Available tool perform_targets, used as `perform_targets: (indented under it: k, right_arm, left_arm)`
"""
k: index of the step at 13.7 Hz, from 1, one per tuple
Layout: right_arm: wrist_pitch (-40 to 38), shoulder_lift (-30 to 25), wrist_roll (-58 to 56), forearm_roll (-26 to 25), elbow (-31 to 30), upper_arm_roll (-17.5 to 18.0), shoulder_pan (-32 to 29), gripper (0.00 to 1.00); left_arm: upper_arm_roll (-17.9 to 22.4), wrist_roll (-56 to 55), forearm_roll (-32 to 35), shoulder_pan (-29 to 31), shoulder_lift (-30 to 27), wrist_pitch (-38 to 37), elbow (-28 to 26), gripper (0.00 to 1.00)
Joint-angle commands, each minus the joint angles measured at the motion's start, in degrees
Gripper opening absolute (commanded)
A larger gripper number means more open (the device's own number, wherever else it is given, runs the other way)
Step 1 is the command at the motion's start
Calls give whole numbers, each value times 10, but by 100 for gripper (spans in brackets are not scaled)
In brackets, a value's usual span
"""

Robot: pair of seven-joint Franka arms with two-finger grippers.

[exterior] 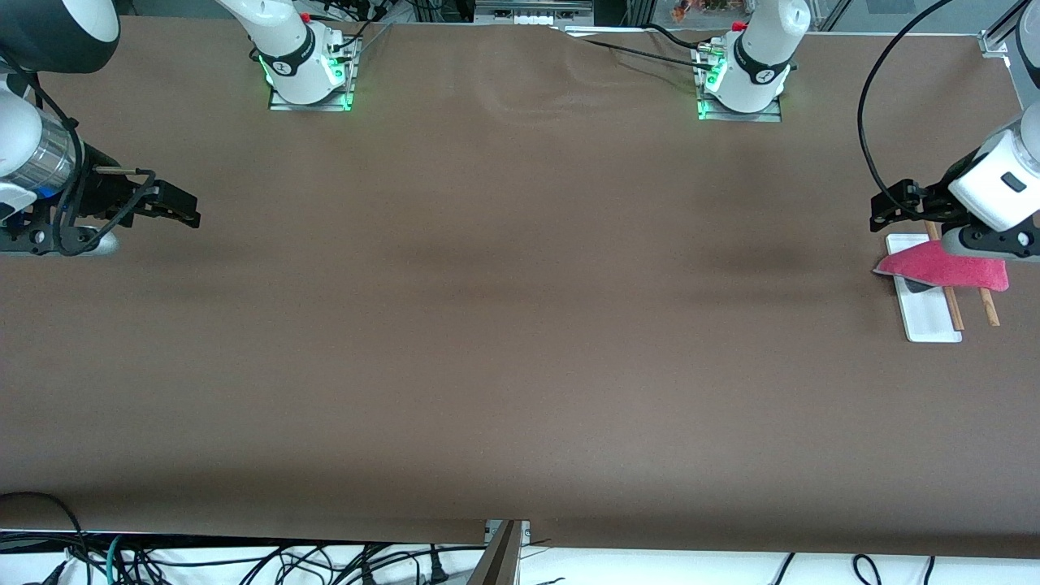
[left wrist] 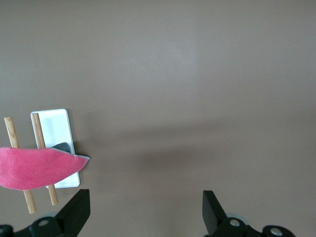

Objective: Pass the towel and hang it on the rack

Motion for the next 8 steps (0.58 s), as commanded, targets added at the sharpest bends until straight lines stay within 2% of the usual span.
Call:
perform_targets:
  k: [1,5,8]
  right_arm:
    - [3,-20,-8,-5,-22,5,-7,100]
    - [2,-21,-7,-3,-21,7,-7,100]
    - [3,-21,-4,-2,-21,8,-7,100]
  left_arm:
    - [13,-11,-5,-16,-45,34,-61,100]
    - [1,-12,-12,1,-42,34,-61,100]
    - [-71,-13,-12,70,-40,34,-59,100]
